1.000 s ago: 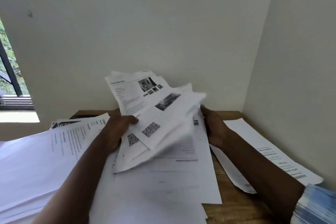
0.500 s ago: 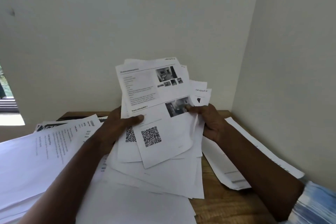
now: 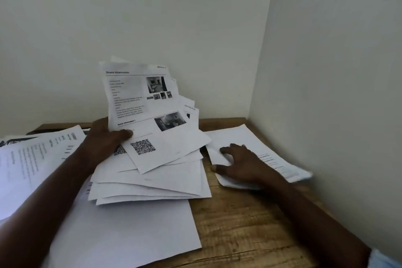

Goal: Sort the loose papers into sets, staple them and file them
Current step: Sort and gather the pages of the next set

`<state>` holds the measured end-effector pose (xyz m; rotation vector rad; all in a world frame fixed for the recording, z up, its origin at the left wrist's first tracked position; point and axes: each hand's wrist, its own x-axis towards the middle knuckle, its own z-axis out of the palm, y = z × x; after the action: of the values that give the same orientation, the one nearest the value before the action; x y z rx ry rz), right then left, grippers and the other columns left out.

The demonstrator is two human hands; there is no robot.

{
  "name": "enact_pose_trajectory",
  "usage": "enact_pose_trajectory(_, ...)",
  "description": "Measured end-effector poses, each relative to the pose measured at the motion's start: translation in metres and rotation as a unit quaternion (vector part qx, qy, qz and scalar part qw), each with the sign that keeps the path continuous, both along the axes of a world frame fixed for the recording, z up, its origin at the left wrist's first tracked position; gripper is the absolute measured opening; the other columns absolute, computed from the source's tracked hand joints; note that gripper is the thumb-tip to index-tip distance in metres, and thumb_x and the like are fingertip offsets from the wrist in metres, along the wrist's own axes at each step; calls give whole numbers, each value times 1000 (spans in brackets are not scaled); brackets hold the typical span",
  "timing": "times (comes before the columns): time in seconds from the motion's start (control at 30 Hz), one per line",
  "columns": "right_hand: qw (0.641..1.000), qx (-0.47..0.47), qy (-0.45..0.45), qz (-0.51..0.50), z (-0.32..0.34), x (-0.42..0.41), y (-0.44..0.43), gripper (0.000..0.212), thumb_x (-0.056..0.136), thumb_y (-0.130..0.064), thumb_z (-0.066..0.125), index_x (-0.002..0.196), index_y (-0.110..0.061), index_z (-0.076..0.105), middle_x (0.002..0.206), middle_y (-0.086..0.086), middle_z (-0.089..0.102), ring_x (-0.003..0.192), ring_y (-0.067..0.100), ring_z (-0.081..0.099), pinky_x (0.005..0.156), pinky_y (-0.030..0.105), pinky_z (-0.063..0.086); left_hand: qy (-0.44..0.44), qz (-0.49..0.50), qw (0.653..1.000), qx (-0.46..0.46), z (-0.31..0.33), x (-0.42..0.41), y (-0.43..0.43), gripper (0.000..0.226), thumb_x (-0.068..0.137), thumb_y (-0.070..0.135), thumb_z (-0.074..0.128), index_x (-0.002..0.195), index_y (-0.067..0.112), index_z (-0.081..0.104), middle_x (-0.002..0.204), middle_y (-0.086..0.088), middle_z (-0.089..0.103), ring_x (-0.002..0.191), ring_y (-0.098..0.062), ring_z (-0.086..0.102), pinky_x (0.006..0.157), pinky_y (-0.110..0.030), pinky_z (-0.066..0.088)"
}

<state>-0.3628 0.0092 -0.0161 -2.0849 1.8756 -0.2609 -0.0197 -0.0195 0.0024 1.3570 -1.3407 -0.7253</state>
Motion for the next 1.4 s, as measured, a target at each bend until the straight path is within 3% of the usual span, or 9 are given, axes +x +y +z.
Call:
enact_pose_trajectory(0.2,983,-153,-57,-79,-1,-6,15,19,94,-36,67,105,-25,77,105,-1,75,101,22,69,79,31,50,-38,14,998,57,23,-9,2,23,86,-11,70,100,8,72,93,-10,76,76,-25,68,68,-30,52)
enact_pose_trajectory(0.43,885,-344,-274,-153,38,-54,25,29,94,-36,71,70,-20,70,63,-7,66,65,11,65,60,27,41,-30,-24,991,132,24,-47,1,36,86,-16,62,119,-4,68,110,-20,72,84,-33,72,66,-35,62)
enact_pose_trajectory(0.6,886,-356,-282,-96,52,-34,28,22,93,-41,71,87,-21,79,70,-16,70,69,7,64,65,29,45,102,-130,969,182,12,-109,-4,36,95,-8,62,130,3,62,120,-18,73,102,-37,73,86,-48,63)
enact_pose_trajectory(0.67,902,-363,-223,-66,47,-21,32,23,95,-42,68,99,-24,80,91,-7,78,87,17,71,74,33,52,62,-114,978,162,17,-127,-6,23,101,19,66,121,7,67,118,-17,74,105,-34,72,90,-48,61)
enact_pose_trajectory(0.77,908,-386,-162,19,37,2,40,26,99,-36,61,113,-23,79,111,-4,78,105,18,71,90,30,51,6,-10,997,73,37,-127,3,64,101,62,50,118,3,66,113,-14,67,103,-30,67,91,-41,51)
enact_pose_trajectory(0.9,895,-409,-100,149,29,24,39,35,97,-34,51,113,-20,79,111,-5,78,105,15,71,97,37,52,246,-165,942,160,58,-77,16,88,81,90,47,123,17,72,119,-9,75,112,-33,71,102,-51,52)
enact_pose_trajectory(1.0,858,-460,-67,220,28,44,29,24,94,-23,60,106,-20,80,106,-6,78,106,18,69,94,41,48,189,-179,949,176,62,-32,30,77,78,63,79,135,12,68,132,-12,70,123,-33,67,107,-53,51)
enact_pose_trajectory(1.13,830,-500,-42,244,28,77,16,26,94,-20,66,118,-21,75,131,0,69,131,24,58,112,46,35,143,-28,984,103,57,10,42,34,90,-4,69,124,0,69,122,-17,74,112,-36,71,77,-40,64)
enact_pose_trajectory(1.4,878,-335,-100,328,-1,140,39,39,101,-48,53,130,-26,66,143,-3,58,139,18,47,114,47,37,355,166,920,17,36,53,34,15,88,-16,60,96,-3,63,102,-19,66,87,-32,71,62,-31,63)
